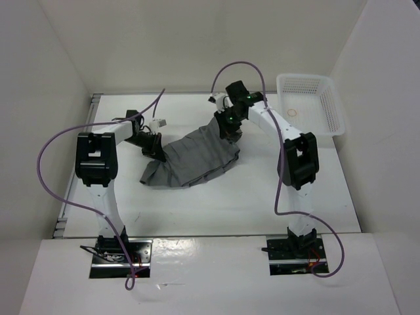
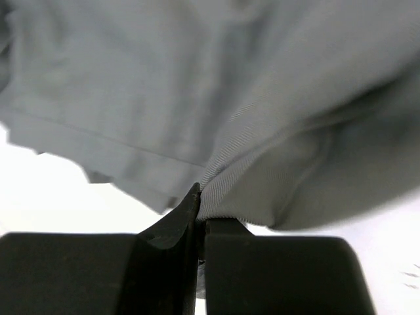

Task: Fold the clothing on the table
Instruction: Fold the skirt

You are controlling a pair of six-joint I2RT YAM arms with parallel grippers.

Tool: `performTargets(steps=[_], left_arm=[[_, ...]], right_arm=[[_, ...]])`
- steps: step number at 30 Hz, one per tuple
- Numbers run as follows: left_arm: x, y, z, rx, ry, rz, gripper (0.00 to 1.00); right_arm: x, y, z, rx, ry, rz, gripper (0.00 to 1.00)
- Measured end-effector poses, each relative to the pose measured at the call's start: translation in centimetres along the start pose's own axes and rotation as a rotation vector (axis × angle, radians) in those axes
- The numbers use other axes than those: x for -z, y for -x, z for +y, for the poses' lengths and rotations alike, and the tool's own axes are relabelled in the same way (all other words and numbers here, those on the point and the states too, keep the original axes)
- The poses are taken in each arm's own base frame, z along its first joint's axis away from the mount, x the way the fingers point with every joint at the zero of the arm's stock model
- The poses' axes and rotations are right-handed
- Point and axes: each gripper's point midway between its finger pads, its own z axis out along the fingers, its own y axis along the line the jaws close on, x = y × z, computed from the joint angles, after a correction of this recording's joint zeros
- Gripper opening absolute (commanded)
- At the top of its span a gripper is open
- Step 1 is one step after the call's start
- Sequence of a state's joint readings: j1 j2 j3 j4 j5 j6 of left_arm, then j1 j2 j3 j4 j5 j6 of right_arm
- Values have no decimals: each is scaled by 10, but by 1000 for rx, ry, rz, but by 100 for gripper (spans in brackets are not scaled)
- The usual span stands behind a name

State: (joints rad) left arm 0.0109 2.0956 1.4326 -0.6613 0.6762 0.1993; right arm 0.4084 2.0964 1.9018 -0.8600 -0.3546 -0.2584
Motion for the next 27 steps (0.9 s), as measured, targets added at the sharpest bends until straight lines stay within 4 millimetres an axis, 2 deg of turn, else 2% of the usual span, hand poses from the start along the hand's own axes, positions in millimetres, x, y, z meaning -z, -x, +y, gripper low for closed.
performTargets(steps=[4,11,16,27], left_arm=[[-3,0,-4,-10,-4,6,0],[-5,0,-7,2,-5,10,0],[-5,0,-7,5,-5,10,0],[-6,1,-7,9,-6,9,0]], right_arm=[[1,4,40,68,61,32,0],[5,34,105,184,174,-4,0],[-6,47,150,242,279,-4,0],[-37,49,241,359,457,30,0]])
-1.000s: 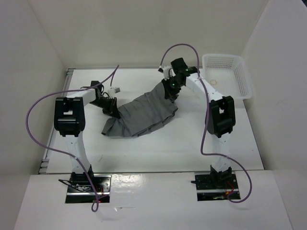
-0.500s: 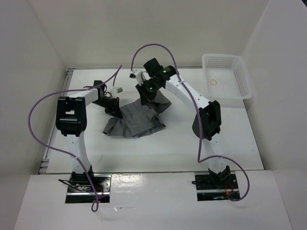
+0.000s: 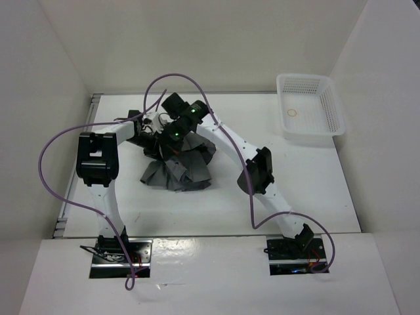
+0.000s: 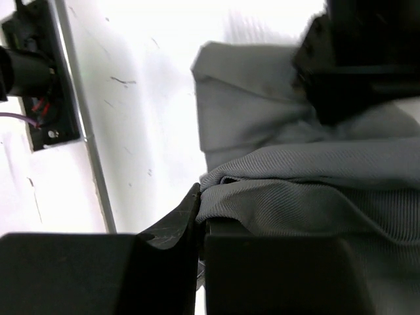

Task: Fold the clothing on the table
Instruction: Fold the skirt

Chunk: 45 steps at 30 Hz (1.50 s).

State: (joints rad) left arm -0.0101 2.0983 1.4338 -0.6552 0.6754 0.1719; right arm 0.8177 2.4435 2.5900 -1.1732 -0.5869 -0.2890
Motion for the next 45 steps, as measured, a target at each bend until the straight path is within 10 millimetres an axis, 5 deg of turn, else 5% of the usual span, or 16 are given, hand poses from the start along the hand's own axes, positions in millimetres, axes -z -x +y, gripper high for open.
performTargets(steps=[5,6,7,10,12,21,29,33,34,37,41,45], left_arm=[[0,0,0,1,-1,0,0],[0,0,0,2,-1,0,0],[0,0,0,3,-1,0,0],[0,0,0,11,-1,-1,0],[-1,-1,-1,16,-4,-2,0],[-2,-1,-2,18,-10,-4,4],[7,-7,1,14,13,-18,41],[29,-6,15,35,57,-54,68],[37,-5,20,40,74,-70,83],[62,-1,32,51,117,-119,99],[95,4,38,50,180,-186,99],[119,5,33,28,227,-229,99]], right_arm=[[-13,14,24,49,29,-15,8],[-15,17,29,58,34,-18,17],[-16,19,34,65,39,-20,49],[-20,23,43,75,48,-25,75],[-22,25,47,85,49,-28,79],[-19,27,38,89,-13,-29,82],[11,-2,37,66,-100,65,83],[51,-22,42,67,-184,90,85],[63,-26,42,70,-212,86,85],[94,-36,35,72,-301,60,85],[120,-56,7,23,-400,52,85],[120,-76,-24,-29,-460,72,82]])
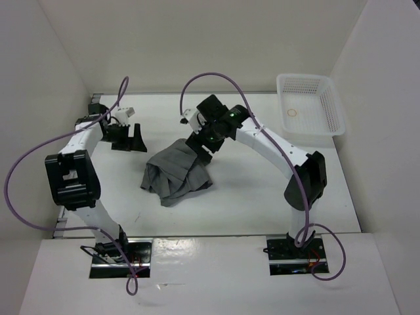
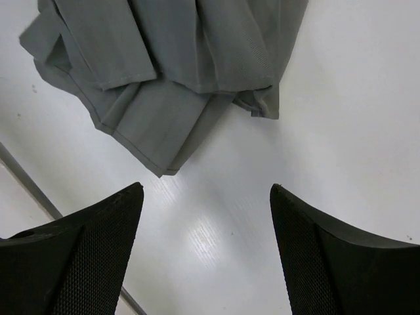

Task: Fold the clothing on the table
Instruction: Fold the skirt

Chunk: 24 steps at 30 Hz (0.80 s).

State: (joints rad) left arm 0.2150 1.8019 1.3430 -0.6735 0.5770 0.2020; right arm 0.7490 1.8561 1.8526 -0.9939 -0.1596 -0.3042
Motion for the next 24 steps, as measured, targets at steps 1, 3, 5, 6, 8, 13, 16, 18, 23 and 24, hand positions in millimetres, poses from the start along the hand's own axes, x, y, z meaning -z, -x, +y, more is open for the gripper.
performTargets(steps=[1,3,5,6,8,13,16,18,23,24], left_arm=[[5,1,0,-2,6,-8,99],[18,-1,1,5,23,-26,99],[34,-3,6,26,46,-51,99],[43,-4,9,40,58,-67,99],[65,-5,18,67,93,-110,99],[114,-11,25,96,183,-214,99],[129,-17,14,83,207,-245,99],[135,-21,9,76,221,-257,99],[137,-32,4,81,231,-261,99],[136,-34,5,89,233,-257,99]], right_arm=[[-4,-5,-1,-5,-1,11,82],[-11,-10,1,-8,5,24,82],[-19,-8,2,-7,13,21,82],[-23,-6,3,-9,16,16,82],[-34,-5,2,-15,22,13,82],[-61,-7,0,-30,37,38,81],[-71,-6,1,-36,53,42,80],[-74,-2,1,-41,61,37,80],[-79,11,2,-45,82,9,78],[-81,13,3,-46,88,6,77]])
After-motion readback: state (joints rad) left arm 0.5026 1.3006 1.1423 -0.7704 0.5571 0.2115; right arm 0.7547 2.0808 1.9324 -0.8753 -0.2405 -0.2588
